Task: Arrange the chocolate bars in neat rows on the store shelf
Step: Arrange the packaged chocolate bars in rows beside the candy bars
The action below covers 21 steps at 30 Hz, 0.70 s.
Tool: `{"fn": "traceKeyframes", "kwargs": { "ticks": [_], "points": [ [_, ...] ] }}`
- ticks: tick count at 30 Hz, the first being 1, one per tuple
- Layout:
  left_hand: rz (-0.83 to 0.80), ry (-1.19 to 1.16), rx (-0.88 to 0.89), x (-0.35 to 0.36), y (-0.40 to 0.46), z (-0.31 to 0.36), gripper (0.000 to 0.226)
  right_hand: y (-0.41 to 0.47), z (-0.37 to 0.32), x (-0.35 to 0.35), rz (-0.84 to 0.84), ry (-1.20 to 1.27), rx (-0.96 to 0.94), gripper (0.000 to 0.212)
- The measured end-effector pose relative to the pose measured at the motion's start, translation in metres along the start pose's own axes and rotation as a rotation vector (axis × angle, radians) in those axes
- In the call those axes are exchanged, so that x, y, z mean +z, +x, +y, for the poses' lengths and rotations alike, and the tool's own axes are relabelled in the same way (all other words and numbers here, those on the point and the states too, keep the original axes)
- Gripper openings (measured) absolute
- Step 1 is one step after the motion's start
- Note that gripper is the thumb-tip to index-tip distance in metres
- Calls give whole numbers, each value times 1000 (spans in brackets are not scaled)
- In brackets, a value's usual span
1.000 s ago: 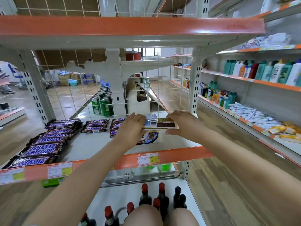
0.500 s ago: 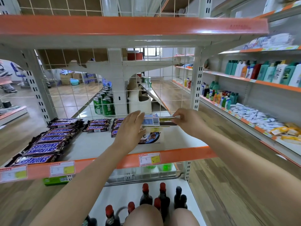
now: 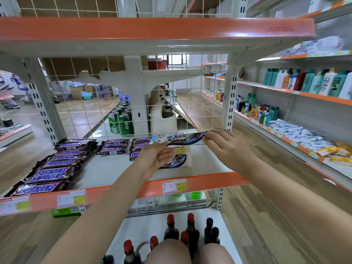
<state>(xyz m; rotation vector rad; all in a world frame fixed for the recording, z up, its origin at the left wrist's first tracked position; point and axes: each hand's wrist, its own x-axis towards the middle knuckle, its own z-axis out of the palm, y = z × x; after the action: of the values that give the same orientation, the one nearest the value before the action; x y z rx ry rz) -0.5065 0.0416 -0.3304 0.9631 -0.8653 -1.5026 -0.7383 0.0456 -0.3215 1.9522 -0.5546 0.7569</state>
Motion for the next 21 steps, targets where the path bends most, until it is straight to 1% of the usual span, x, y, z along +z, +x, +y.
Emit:
{"fn": "traceKeyframes", "kwargs": {
  "ticks": [1, 4, 6, 7, 9, 10, 11, 12, 13, 14, 15, 16, 17, 19, 21],
  "points": [
    [5, -21, 2, 1, -1, -1, 8, -1, 1, 0, 12, -7, -22, 16],
    [5, -57, 13, -1, -1, -3, 8, -4, 0, 0, 13, -52, -42, 19],
    [10, -56, 38, -2, 0, -4, 8, -8, 1, 3, -16, -85, 69, 25],
    [20, -53, 49, -3, 2, -5, 7, -8, 1, 4, -40, -84, 188, 30],
    [40, -46, 67, -6, 5, -6, 4, -5, 1, 4, -91, 29, 540, 39],
    [44, -48, 73, -8, 6, -7, 4, -2, 2, 4, -131, 162, 749, 37],
    [49, -51, 78, -9, 6, -7, 3, 3, 3, 1, -183, 347, 964, 31],
    [56, -52, 83, -9, 6, -7, 3, 10, 5, -2, -226, 563, 1164, 25],
    [63, -53, 88, -8, 5, -7, 3, 15, 6, -4, -262, 774, 1333, 24],
    [69, -51, 92, -8, 4, -7, 5, 18, 9, -5, -291, 953, 1459, 28],
    [71, -50, 95, -7, 3, -8, 6, 22, 9, -6, -325, 1096, 1536, 33],
    [70, -47, 98, -6, 3, -9, 6, 24, 7, -8, -364, 1189, 1565, 37],
    [66, -43, 99, -6, 3, -9, 6, 24, 5, -7, -410, 1229, 1557, 38],
    [57, -31, 100, -5, 3, -12, 6, 23, -1, -3, -492, 1214, 1502, 30],
    [53, -20, 109, -5, 1, -14, 7, 23, -4, 2, -480, 1206, 1488, 22]
  ]
}}
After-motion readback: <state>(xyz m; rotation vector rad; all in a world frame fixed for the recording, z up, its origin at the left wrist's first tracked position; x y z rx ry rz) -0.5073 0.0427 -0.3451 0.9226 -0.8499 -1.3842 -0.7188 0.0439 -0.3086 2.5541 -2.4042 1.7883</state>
